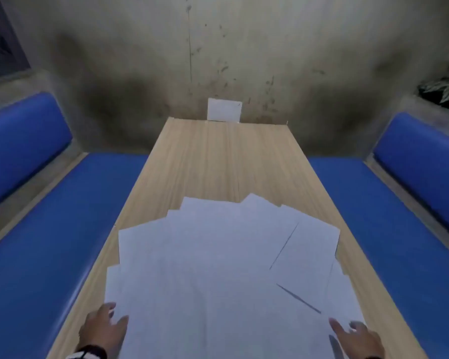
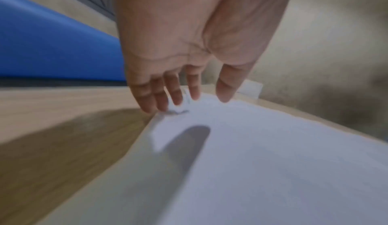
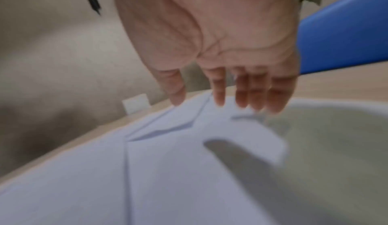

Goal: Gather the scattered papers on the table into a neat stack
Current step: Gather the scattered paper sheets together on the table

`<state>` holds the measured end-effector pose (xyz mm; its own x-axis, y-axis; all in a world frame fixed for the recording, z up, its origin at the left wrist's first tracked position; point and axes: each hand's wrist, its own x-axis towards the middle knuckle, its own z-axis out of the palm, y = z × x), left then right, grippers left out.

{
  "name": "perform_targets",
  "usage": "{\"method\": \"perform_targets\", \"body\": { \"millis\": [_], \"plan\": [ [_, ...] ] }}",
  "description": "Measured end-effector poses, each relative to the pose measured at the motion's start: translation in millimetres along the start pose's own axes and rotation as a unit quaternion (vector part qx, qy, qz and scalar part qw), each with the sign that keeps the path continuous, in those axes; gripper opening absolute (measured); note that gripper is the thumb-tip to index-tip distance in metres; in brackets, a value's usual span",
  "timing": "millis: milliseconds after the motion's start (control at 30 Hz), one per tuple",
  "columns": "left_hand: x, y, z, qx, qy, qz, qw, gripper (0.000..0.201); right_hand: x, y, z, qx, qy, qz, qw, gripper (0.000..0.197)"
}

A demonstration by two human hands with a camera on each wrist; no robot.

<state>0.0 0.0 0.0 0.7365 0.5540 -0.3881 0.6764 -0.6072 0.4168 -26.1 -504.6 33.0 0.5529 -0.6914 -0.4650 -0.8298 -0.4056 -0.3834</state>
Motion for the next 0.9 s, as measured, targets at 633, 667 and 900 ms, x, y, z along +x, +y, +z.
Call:
{"method": "perform_targets", "body": {
  "millis": [633,667,900],
  "plan": [
    [-11.3,64.7,5.9,-0.056,0.004,0.006,0.998,0.065,18.4,-41.0,-6.7,-0.056,-0.061,0.009,0.997,0.059],
    [-13.8,67.8,8.4,-0.059,0.006,0.015,0.998,0.062,15.9,-44.1,-6.4,-0.061,-0.063,-0.004,0.996,0.043],
    [-25.1,87.0,19.1,0.009,0.046,0.041,0.998,0.078,21.9,-60.9,22.2,0.098,-0.072,-0.081,0.989,0.011]
  ]
}}
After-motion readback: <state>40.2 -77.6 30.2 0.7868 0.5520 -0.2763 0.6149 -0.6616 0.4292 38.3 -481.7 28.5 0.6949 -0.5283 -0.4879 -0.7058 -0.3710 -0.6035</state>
